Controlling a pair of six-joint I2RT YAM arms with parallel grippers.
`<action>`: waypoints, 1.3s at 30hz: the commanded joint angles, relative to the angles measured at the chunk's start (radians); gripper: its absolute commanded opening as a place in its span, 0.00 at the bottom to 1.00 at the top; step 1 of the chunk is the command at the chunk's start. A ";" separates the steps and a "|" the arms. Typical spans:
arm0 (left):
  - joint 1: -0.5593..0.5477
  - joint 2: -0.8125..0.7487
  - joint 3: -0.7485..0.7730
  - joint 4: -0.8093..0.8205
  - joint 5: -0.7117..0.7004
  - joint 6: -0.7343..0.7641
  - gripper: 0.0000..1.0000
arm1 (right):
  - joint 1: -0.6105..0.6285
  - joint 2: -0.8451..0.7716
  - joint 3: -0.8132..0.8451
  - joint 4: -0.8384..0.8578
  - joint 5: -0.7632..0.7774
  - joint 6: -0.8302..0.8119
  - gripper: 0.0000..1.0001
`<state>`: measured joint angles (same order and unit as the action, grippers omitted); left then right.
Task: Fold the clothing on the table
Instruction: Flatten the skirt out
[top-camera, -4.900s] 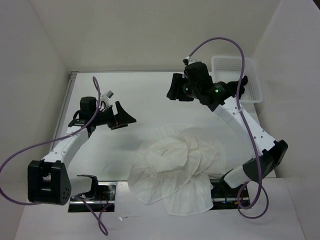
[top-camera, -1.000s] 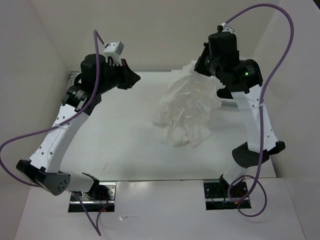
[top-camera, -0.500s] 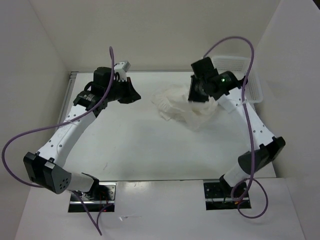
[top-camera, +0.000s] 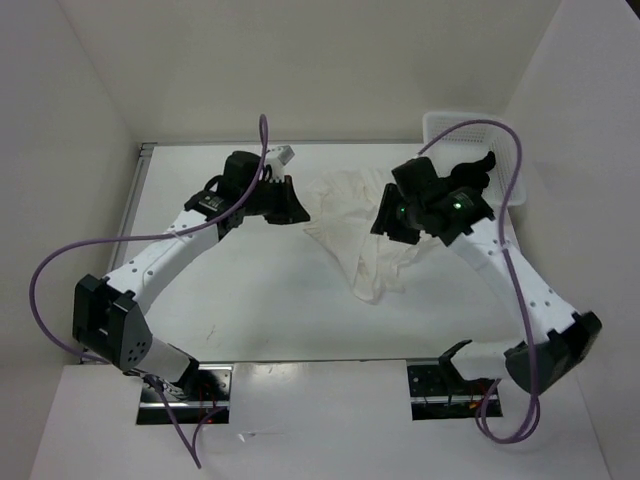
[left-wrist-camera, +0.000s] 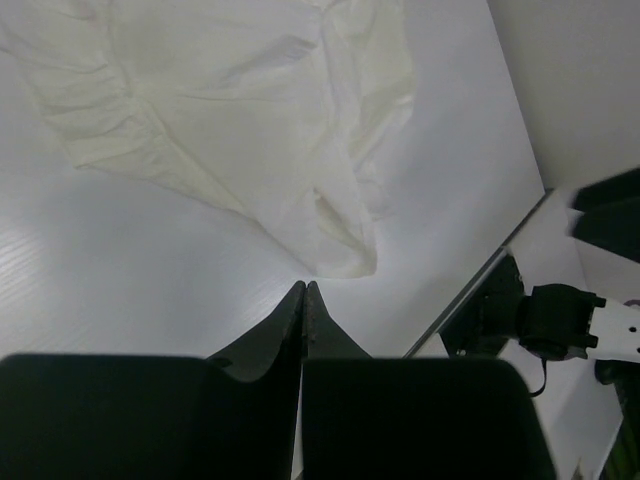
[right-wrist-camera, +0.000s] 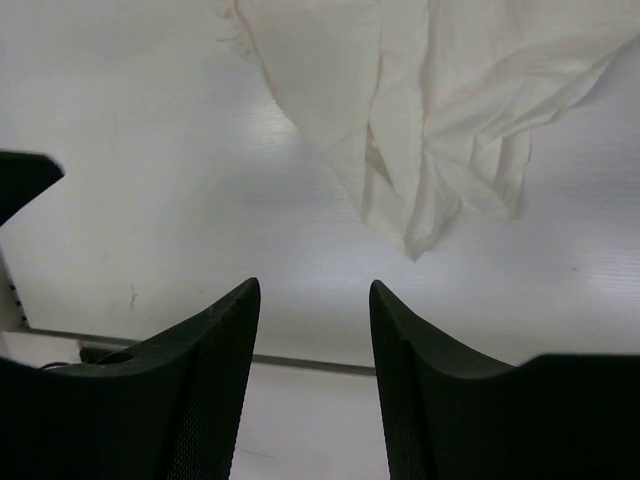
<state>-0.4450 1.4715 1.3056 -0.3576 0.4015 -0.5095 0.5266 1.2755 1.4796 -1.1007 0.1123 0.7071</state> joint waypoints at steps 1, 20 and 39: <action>-0.026 -0.002 -0.037 0.129 0.042 -0.063 0.00 | -0.019 0.152 -0.122 0.238 -0.017 0.006 0.53; -0.103 0.038 -0.123 0.189 0.054 -0.115 0.00 | -0.039 0.567 -0.036 0.289 0.245 -0.009 0.49; -0.178 0.125 -0.123 0.210 0.054 -0.133 0.00 | -0.086 0.596 -0.105 0.423 0.250 -0.046 0.15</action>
<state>-0.6228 1.5997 1.1835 -0.1829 0.4358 -0.6357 0.4572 1.8645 1.3731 -0.7670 0.3500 0.6811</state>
